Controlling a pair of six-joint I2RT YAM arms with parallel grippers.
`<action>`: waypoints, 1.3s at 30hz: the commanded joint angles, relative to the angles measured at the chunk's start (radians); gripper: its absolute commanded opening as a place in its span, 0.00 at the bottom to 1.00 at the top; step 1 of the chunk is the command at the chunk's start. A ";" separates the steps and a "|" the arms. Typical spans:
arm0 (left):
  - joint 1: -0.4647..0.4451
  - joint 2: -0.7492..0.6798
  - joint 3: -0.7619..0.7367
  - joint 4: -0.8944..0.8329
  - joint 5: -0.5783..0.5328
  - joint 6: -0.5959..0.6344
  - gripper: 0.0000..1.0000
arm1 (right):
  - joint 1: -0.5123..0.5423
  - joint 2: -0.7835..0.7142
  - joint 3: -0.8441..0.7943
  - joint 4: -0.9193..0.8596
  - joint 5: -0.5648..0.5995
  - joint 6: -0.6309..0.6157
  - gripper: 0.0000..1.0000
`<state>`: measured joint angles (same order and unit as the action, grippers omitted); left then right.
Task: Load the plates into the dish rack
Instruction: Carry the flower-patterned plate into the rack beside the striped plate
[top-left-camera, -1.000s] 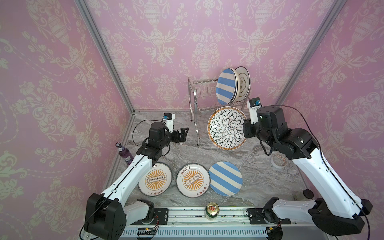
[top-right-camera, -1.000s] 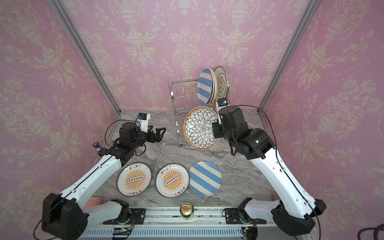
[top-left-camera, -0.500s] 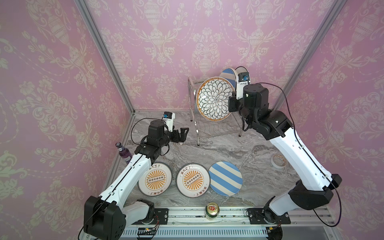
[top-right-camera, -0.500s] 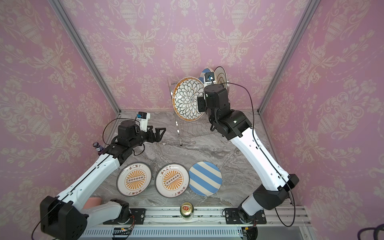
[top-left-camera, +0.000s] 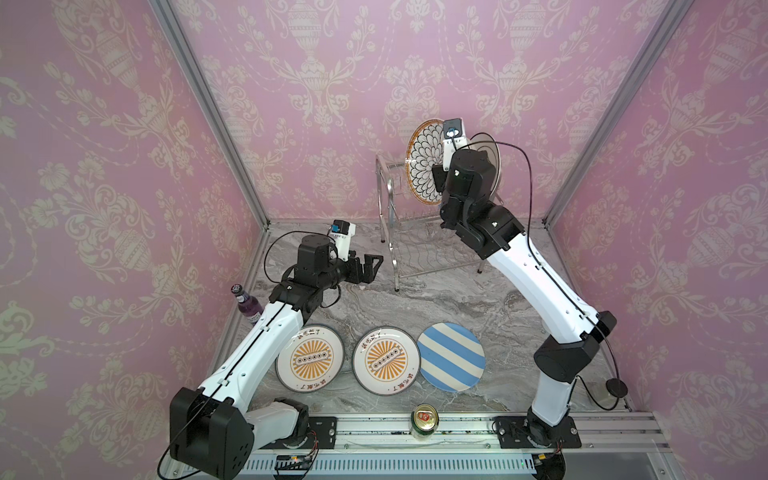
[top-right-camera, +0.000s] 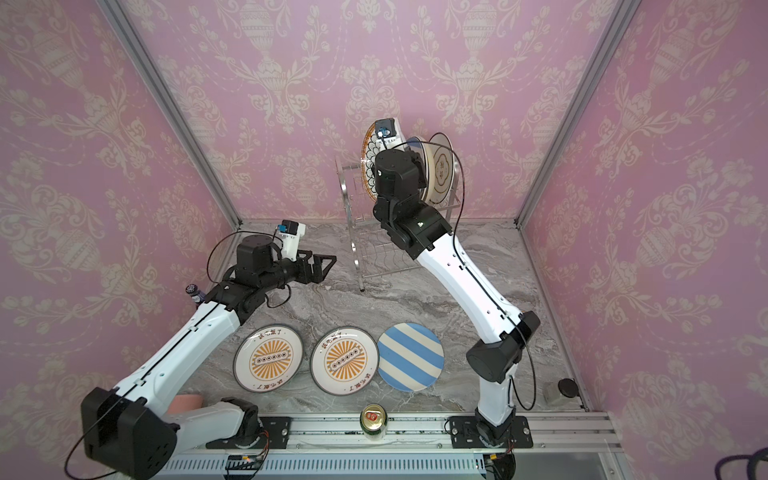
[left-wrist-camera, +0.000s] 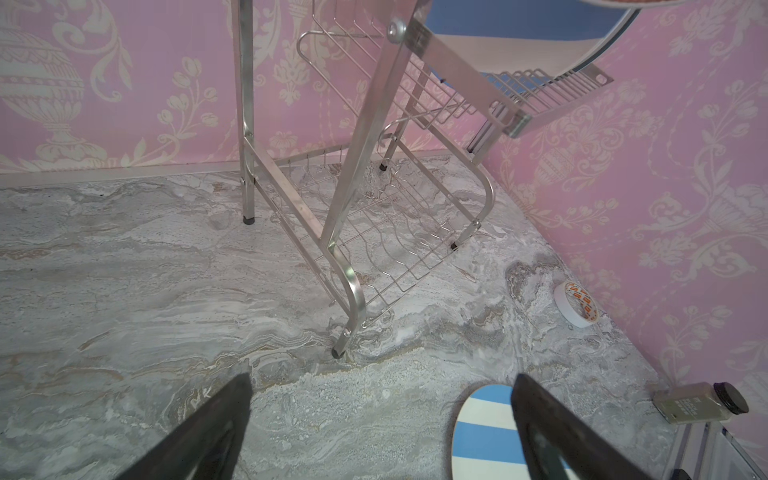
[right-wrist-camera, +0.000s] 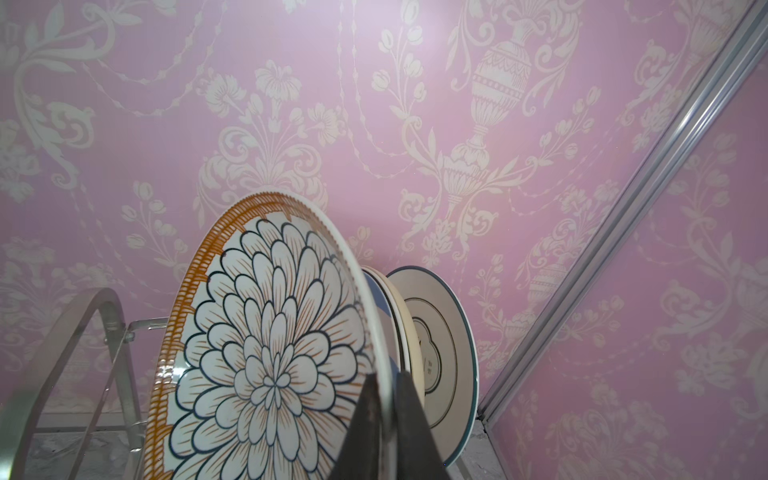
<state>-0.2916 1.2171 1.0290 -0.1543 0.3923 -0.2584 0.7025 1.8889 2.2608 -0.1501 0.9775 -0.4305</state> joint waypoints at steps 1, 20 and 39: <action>0.004 -0.022 -0.014 0.019 0.049 -0.015 0.99 | 0.017 0.039 0.102 0.378 0.118 -0.280 0.00; 0.022 -0.017 -0.021 -0.007 0.043 0.021 0.99 | -0.006 0.221 0.199 0.595 0.108 -0.679 0.00; 0.040 -0.027 -0.040 -0.004 0.057 0.000 0.99 | -0.074 0.176 0.050 0.446 0.108 -0.428 0.00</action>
<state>-0.2626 1.2106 0.9993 -0.1520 0.4229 -0.2596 0.6388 2.1387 2.3074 0.2508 1.1145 -0.9726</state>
